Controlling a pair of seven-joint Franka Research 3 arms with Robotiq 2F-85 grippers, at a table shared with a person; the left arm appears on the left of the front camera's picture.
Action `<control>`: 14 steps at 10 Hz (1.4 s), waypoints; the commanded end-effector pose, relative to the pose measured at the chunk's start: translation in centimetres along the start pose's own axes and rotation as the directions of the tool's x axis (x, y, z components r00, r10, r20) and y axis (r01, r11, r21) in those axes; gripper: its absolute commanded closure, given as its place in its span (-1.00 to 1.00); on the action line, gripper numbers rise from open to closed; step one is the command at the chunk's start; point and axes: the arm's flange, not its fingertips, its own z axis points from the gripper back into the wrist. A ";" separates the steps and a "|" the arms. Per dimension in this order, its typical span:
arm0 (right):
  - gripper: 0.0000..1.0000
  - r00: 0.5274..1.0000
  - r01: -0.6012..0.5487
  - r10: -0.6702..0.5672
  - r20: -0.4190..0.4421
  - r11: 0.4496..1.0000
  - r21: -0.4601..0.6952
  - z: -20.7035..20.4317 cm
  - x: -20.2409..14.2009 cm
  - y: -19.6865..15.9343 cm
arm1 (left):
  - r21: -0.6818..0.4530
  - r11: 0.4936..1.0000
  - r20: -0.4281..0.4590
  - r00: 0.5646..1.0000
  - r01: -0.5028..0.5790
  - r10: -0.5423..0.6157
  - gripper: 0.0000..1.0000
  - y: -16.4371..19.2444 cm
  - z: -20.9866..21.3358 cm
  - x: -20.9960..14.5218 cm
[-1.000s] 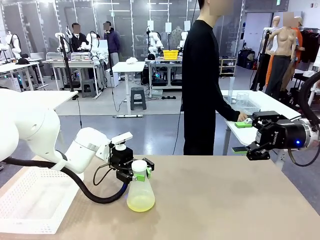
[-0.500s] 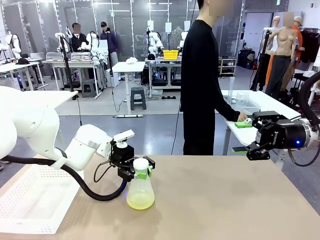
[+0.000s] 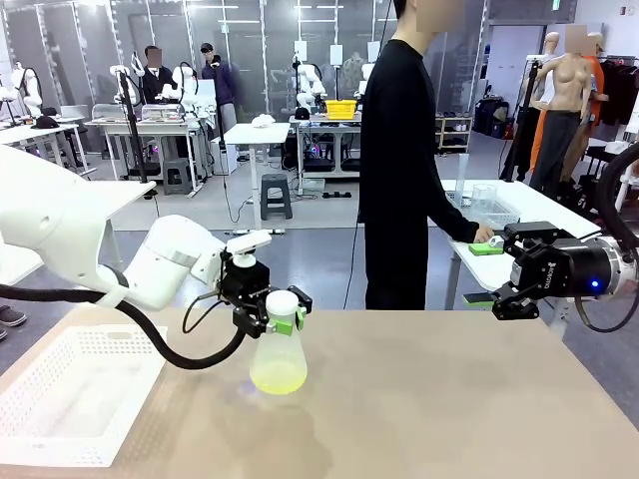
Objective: Prepare the solutions needed for the experiment.
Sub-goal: When the human places the Big flask in the center of the table, pick up the Big flask and place it in the left Organizing basket.
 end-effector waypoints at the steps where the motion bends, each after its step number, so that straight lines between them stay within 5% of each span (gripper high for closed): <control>1: -0.69 1.000 -0.004 0.004 0.000 1.000 0.010 0.0 0.1 0.2 | -0.027 0.999 -0.041 0.999 -0.026 0.025 0.91 -1.2 0.1 3.1; 5: -0.69 1.000 -0.004 0.004 0.000 1.000 0.010 0.0 0.1 0.2 | 0.021 0.998 -0.081 0.995 0.057 -0.056 0.91 -4.0 3.9 9.0; 9: -0.69 1.000 -0.004 0.004 0.000 1.000 0.010 0.0 0.1 0.2 | 0.173 0.983 -0.118 0.992 0.060 -0.040 0.91 -10.4 13.0 10.7; 14: -0.69 1.000 -0.004 0.004 0.000 1.000 0.010 0.0 0.1 0.2 | 0.508 0.854 -0.067 0.993 0.115 -0.094 0.91 -22.7 25.5 10.7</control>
